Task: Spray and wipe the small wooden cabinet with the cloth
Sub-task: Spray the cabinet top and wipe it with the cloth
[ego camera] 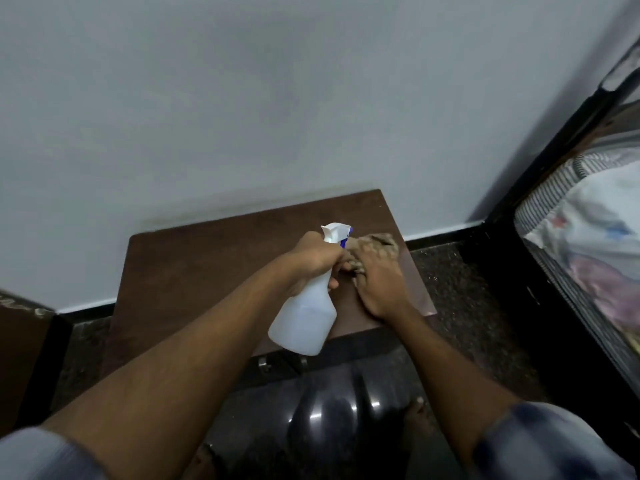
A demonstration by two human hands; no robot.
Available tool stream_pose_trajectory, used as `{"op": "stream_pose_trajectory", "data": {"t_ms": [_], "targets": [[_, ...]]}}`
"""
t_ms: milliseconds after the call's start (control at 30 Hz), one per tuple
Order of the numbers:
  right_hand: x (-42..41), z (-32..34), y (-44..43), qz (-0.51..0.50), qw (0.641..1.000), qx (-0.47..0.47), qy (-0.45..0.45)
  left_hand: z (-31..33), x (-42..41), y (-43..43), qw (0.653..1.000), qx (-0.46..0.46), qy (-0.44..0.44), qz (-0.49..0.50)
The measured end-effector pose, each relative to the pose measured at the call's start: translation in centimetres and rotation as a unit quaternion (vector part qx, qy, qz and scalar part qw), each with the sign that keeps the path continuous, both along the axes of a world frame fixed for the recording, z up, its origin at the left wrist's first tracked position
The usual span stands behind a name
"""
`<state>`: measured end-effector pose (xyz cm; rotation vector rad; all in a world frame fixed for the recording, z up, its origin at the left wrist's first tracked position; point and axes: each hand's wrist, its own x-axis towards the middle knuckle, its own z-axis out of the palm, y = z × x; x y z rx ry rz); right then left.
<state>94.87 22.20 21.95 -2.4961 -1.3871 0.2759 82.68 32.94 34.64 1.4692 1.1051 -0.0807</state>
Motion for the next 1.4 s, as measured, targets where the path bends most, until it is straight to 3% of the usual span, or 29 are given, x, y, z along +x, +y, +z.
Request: {"op": "stream_pose_trajectory", "data": {"t_ms": [100, 267, 400, 467, 533, 600, 700, 767, 867, 933, 1100, 1233, 1267, 1333, 1400], "targets": [[-2.9, 0.6, -4.1, -0.222, 0.973, 0.043, 0.041, -0.4, -0.8, -2.3, 1.000, -0.013, 0.007, 0.002], [-3.4, -0.5, -8.3, -0.107, 0.994, 0.022, 0.018, -1.5, -1.6, -6.1, 0.999, -0.016, 0.014, 0.032], [-0.9, 1.3, -6.0, -0.257, 0.963, 0.004, 0.080, -1.5, -1.9, -6.8, 0.999, -0.040, 0.009, 0.015], [-3.7, 0.7, -6.5, -0.174, 0.984, -0.027, -0.009, -1.1, -2.2, -6.7, 0.999, -0.042, -0.008, 0.028], [-5.2, 0.1, -7.7, -0.028, 0.998, -0.047, -0.030, -0.9, -2.4, -6.6, 0.998, -0.042, -0.025, 0.046], [-2.1, 0.1, -6.1, 0.043, 0.996, -0.048, -0.053, -1.3, -2.7, -6.6, 0.998, -0.046, -0.026, 0.033], [2.9, 2.2, -1.7, -0.055, 0.997, -0.053, 0.014, -1.7, -3.3, -6.9, 0.998, -0.068, -0.011, 0.007], [1.5, 2.5, -1.6, -0.089, 0.994, -0.055, 0.019, -1.5, -3.9, -7.3, 0.997, -0.077, -0.004, 0.003], [-4.3, 0.5, -6.4, 0.012, 0.999, -0.036, -0.029, -1.9, -4.6, -7.5, 0.995, -0.094, -0.014, 0.015], [-3.1, -0.2, -7.5, 0.048, 0.997, -0.038, -0.039, -2.3, -4.5, -7.6, 0.995, -0.094, -0.020, 0.015], [0.7, 2.3, -5.0, -0.126, 0.990, -0.034, 0.058, -2.3, -5.4, -8.5, 0.997, -0.070, 0.008, 0.020], [-3.6, 0.7, -11.4, 0.039, 0.999, -0.019, 0.025, -2.7, -7.1, -9.8, 0.996, -0.070, -0.001, 0.050], [-2.9, 0.5, -12.2, 0.041, 0.999, -0.023, 0.023, -3.0, -7.4, -10.5, 0.996, -0.073, -0.001, 0.053], [-1.1, 0.8, -11.3, -0.081, 0.994, 0.000, 0.069, -3.4, -7.9, -11.7, 0.996, -0.071, 0.007, 0.055], [-2.7, 1.4, -9.6, -0.252, 0.963, 0.008, 0.091, -3.5, -8.4, -12.5, 0.994, -0.084, 0.014, 0.067]]}}
